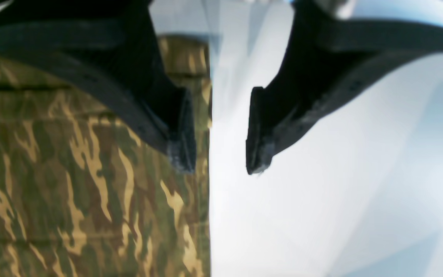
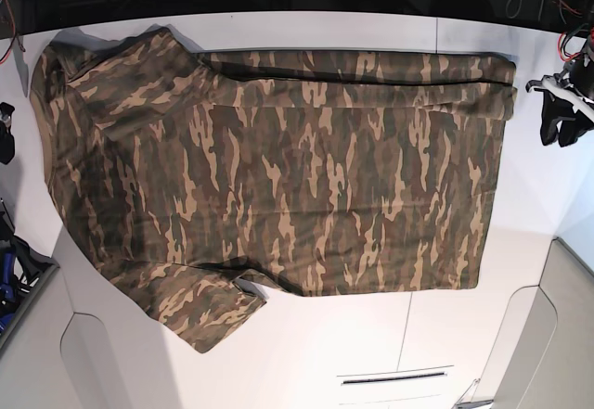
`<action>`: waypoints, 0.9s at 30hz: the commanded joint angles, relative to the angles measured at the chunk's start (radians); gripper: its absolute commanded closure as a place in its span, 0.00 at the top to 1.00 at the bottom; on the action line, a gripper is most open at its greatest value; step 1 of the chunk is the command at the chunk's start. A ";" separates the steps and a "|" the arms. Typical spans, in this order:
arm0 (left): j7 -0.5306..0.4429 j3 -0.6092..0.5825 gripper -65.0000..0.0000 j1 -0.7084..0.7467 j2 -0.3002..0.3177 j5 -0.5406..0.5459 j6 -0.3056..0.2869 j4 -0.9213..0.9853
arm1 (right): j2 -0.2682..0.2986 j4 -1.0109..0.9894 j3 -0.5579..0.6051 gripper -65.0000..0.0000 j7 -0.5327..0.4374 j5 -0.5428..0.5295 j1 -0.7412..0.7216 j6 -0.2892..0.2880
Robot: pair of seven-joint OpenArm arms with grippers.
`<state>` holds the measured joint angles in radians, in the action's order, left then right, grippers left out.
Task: Fold the T-shirt properly
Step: 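Release the shirt and raise both grippers away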
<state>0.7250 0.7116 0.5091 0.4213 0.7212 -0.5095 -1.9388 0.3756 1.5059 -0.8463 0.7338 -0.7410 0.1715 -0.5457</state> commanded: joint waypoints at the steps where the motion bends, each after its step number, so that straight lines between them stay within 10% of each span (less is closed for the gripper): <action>1: -0.037 0.009 0.38 -0.009 0.021 0.012 0.000 -0.010 | 0.034 0.003 0.000 0.53 -0.027 -0.005 -0.027 0.000; 16: -0.134 -0.231 0.51 -0.382 0.192 -0.018 0.000 0.483 | 0.097 -0.515 0.281 0.53 -0.202 0.222 -0.520 0.000; 27: -0.242 -0.492 0.51 -0.763 0.202 -0.086 0.000 0.984 | 0.089 -0.833 0.464 0.53 -0.362 0.426 -0.692 0.079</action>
<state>0.4984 0.2138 -0.2356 0.5991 0.6235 -0.5049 -0.9417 0.4438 0.6594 -0.3794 0.3939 -0.3084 -0.4934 -0.4667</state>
